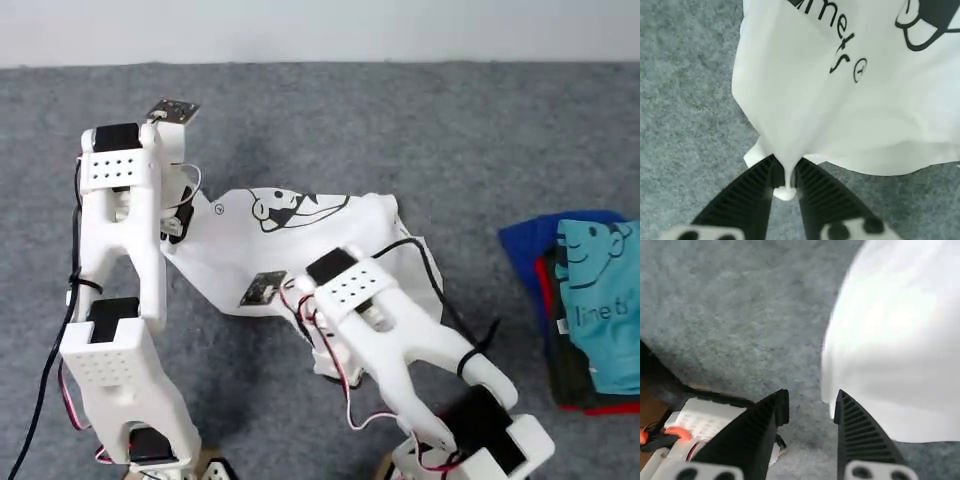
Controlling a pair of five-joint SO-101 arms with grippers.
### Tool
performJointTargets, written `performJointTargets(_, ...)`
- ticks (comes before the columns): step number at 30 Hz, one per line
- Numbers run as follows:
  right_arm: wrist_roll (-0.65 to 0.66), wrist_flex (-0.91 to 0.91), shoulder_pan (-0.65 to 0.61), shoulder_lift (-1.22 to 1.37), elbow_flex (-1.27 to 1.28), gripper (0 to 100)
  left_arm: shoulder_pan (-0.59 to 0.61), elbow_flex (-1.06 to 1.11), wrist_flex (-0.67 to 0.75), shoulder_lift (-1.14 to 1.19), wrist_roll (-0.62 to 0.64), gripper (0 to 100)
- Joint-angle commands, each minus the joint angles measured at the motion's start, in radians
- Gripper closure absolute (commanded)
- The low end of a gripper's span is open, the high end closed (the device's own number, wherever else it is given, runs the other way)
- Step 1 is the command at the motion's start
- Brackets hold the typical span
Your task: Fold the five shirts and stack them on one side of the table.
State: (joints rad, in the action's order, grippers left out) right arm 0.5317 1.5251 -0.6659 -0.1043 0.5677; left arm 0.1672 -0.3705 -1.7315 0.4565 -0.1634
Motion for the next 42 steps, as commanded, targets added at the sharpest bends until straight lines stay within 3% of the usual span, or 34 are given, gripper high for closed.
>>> performJointTargets(1,0.009,-0.039,0.031,-0.008,0.021,84.7,0.003,-0.004,-0.02,-0.009,-0.008,99)
performJointTargets(12,0.058,-0.174,0.041,-0.008,0.109,85.1,0.003,-0.004,-0.02,-0.009,-0.008,99)
performJointTargets(22,0.176,-0.188,0.179,-0.008,0.112,85.3,0.003,-0.004,-0.02,-0.009,-0.008,99)
performJointTargets(28,0.19,-0.214,0.18,-0.007,0.112,97.5,0.003,-0.004,-0.02,-0.009,-0.008,99)
performJointTargets(38,0.186,-0.282,0.182,-0.018,0.175,98.8,0.003,-0.002,-0.02,-0.009,-0.008,99)
performJointTargets(42,0.175,-0.271,0.245,-0.058,0.08,98.8,0.003,-0.002,-0.02,-0.009,-0.008,99)
